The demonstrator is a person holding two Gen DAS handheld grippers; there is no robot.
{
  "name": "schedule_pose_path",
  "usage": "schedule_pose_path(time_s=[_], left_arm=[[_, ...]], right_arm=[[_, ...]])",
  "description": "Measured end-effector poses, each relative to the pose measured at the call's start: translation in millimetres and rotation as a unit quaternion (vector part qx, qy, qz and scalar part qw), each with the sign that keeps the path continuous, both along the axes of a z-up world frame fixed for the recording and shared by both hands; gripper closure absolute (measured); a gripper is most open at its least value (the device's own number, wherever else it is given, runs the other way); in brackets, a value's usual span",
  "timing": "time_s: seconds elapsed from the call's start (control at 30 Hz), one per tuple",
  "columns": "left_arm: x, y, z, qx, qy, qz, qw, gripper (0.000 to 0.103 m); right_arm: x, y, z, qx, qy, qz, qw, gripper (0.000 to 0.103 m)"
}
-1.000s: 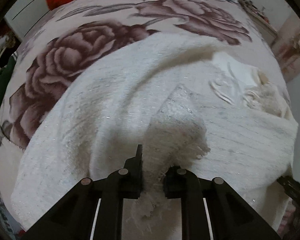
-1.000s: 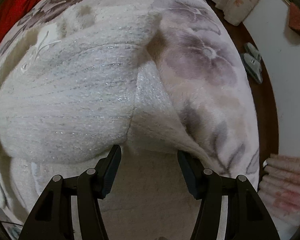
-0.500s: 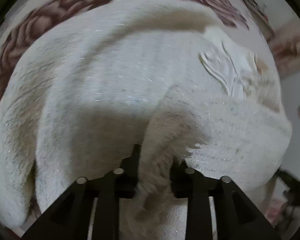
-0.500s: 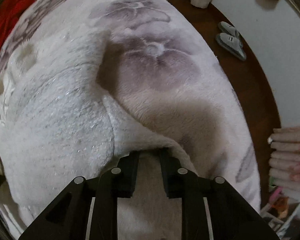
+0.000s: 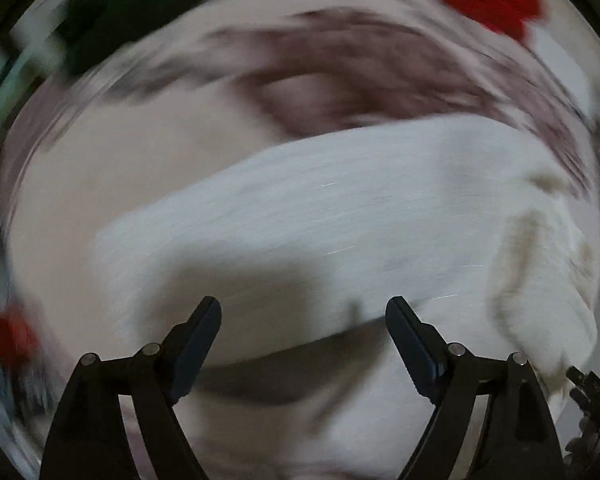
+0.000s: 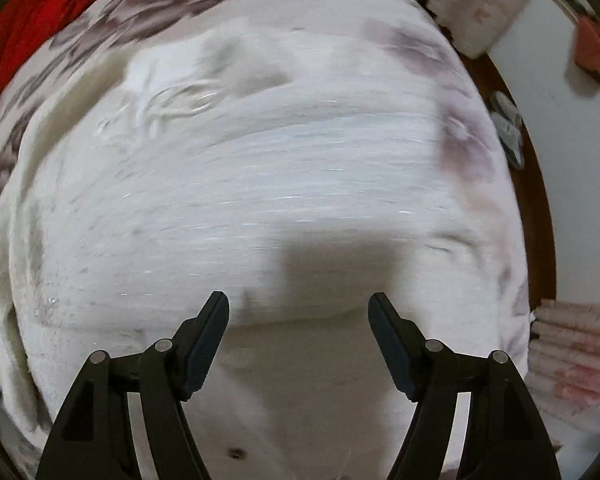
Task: Fold large clothes
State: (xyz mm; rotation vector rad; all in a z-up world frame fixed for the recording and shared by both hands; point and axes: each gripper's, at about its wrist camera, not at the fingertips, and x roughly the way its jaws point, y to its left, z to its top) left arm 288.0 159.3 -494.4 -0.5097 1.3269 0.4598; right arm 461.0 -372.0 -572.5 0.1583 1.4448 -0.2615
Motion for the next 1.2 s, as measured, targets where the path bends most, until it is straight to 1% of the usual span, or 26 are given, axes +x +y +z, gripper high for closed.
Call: schedule_pose_path(time_s=[0.03,0.1,0.13,0.2,0.23,0.27,0.33,0.37,0.4,0.43,0.47,0.5,0.57,0.63,0.73,0.8,0.87,0.93,0.97,1.0,1.03,1.07,1.1,1.13,1.17,1.2], left_arm=[[-20,14,-10,-0.015,0.015,0.033,0.9992,0.019],[-53,36,-31,-0.07,0.032,0.099,0.9921,0.021],[-67,45,-43,-0.104,0.029,0.13,0.9857,0.021],[-79,52,-61,-0.144,0.019,0.16,0.9763,0.021],[-82,53,-72,-0.17,0.009,0.177,0.9694,0.021],[-83,55,-75,-0.177,0.006,0.185,0.9666,0.021],[-81,58,-78,-0.184,-0.021,0.208,0.9604,0.021],[-80,60,-77,-0.177,-0.033,0.216,0.9595,0.03],[-78,65,-70,-0.164,-0.054,0.228,0.9583,0.05],[-74,69,-66,-0.152,-0.063,0.23,0.9591,0.061],[-73,75,-61,-0.149,-0.071,0.228,0.9596,0.087],[-67,82,-56,-0.147,-0.091,0.222,0.9596,0.089],[-57,97,-44,-0.122,-0.113,0.21,0.9635,0.089],[-38,115,-28,-0.1,-0.143,0.184,0.9672,0.09],[-12,154,-3,-0.073,-0.196,0.153,0.9659,0.09],[4,174,8,-0.053,-0.212,0.134,0.9665,0.09],[17,188,4,-0.048,-0.209,0.123,0.9689,0.09],[36,201,-23,-0.056,-0.181,0.116,0.9749,0.09],[39,204,-37,-0.07,-0.166,0.115,0.977,0.089],[41,210,-58,-0.104,-0.144,0.121,0.9766,0.086],[38,213,-66,-0.129,-0.138,0.13,0.9733,0.084],[32,217,-71,-0.157,-0.141,0.142,0.9672,0.081],[23,219,-75,-0.189,-0.151,0.157,0.9575,0.077],[15,221,-77,-0.222,-0.164,0.171,0.9458,0.074],[11,221,-78,-0.24,-0.169,0.181,0.9387,0.062],[4,217,-80,-0.271,-0.182,0.196,0.9248,0.051]], right_arm=[[4,13,-4,-0.02,-0.001,0.011,1.0,0.029],[6,35,-4,-0.046,-0.003,0.024,0.999,0.029],[8,44,-5,-0.057,-0.003,0.028,0.998,0.029],[10,55,-7,-0.073,-0.003,0.035,0.997,0.029],[9,61,-6,-0.078,-0.002,0.037,0.996,0.029],[10,64,-9,-0.084,0.0,0.04,0.996,0.029],[8,71,-7,-0.092,-0.001,0.044,0.995,0.029],[8,71,-8,-0.096,0.0,0.046,0.994,0.029],[7,71,-9,-0.097,0.001,0.046,0.994,0.029],[6,71,-10,-0.096,0.002,0.045,0.994,0.029],[3,71,-8,-0.095,0.003,0.043,0.995,0.029],[2,70,-8,-0.093,0.003,0.041,0.995,0.029],[-4,71,-4,-0.087,0.004,0.034,0.996,0.029],[-13,77,6,-0.083,0.004,0.029,0.996,0.029],[-20,77,12,-0.076,0.003,0.023,0.997,0.029],[-23,75,13,-0.067,0.002,0.016,0.998,0.029],[-31,86,22,-0.06,0.005,0.008,0.998,0.029],[-35,93,24,-0.054,0.008,0.002,0.999,0.029],[-38,101,25,-0.05,0.011,-0.001,0.999,0.029],[-39,103,25,-0.046,0.013,-0.004,0.999,0.029],[-38,103,23,-0.042,0.014,-0.005,0.999,0.029],[-39,106,23,-0.038,0.015,-0.007,0.999,0.029],[-39,107,23,-0.033,0.015,-0.008,0.999,0.029],[-39,108,23,-0.026,0.013,-0.01,1.0,0.029],[-40,110,24,-0.024,0.01,-0.012,1.0,0.028],[-40,112,24,-0.029,0.01,-0.012,0.999,0.028]])
